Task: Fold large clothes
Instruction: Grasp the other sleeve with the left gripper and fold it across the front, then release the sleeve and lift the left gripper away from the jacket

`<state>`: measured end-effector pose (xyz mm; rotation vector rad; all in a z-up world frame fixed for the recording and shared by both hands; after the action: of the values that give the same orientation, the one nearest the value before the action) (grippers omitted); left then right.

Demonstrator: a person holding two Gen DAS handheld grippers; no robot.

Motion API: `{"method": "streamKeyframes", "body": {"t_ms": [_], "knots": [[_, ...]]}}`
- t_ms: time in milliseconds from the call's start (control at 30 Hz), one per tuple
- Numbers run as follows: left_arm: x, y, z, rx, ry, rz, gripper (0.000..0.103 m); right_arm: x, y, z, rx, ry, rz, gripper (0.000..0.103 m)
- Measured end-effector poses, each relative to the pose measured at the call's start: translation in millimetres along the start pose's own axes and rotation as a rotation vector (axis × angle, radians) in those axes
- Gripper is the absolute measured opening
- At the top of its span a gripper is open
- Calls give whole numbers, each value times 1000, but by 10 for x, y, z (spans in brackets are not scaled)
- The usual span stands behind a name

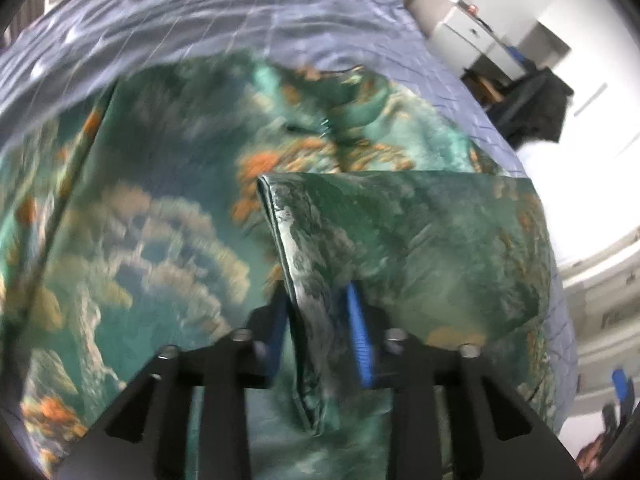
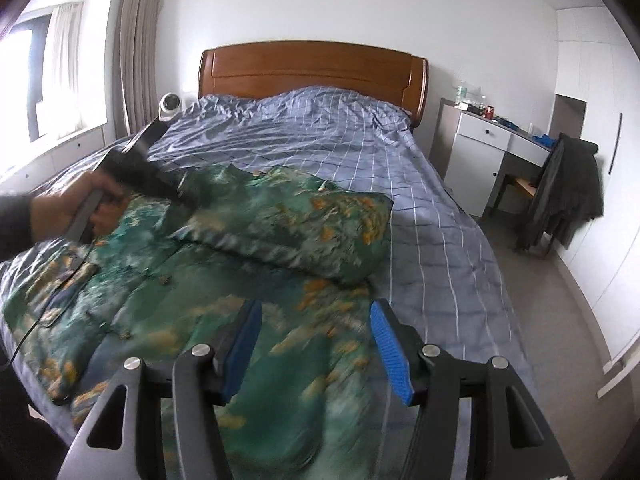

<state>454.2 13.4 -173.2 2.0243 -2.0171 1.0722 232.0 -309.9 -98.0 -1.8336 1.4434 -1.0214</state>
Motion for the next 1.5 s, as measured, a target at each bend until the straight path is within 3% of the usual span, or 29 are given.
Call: {"method": "streamKeyframes", "body": {"t_ms": [67,233,400,533,667,833,933,1033,1133,1200,1233,1367,1500], "knots": [[-18,36,-31,13,29,-5,40,106,-159,182,-3,0,-6,58],[-12,138,30,6,-20,39,40,264,-722,837,-14,-9,-20,58],[-37,214,68,38,-30,35,40,198,-1135,1703,-84,-49,13,58],[-32,259,88,52,-53,61,40,48,-1172,2416,-142,-67,23,58],[-48,277,105,61,-55,81,43,-92,-768,3165,-379,-113,57,58],[-62,291,102,77,-51,93,43,-35,-791,2972,-356,-121,61,58],[-35,298,104,87,-62,107,43,-78,-759,2548,-329,-192,22,58],[-15,312,108,92,-75,119,43,-135,-602,2284,-362,-236,-4,58],[20,305,134,86,-100,142,44,-254,-326,2440,-462,-182,-49,58],[52,308,98,78,-117,147,45,-277,-280,2598,-475,-168,-12,58],[68,318,67,73,-123,144,46,-295,-301,2626,-471,-152,-7,59],[130,497,-287,79,-132,130,74,-303,-397,2454,-425,-100,4,60],[170,929,-717,103,-167,167,80,-259,-402,1937,-352,-69,5,60]]}}
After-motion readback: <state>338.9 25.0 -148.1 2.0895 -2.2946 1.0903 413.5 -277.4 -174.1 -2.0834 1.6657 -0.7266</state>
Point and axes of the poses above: each gripper's, at about its wrist camera, not at the fingertips, and z roughly the way its jaws point, x to its right, y to its underside, the point moved 4 cm from there along z, roughly the way its jaws point, and after that the axes turned 11 degrees about y, right-handed, at the moved point
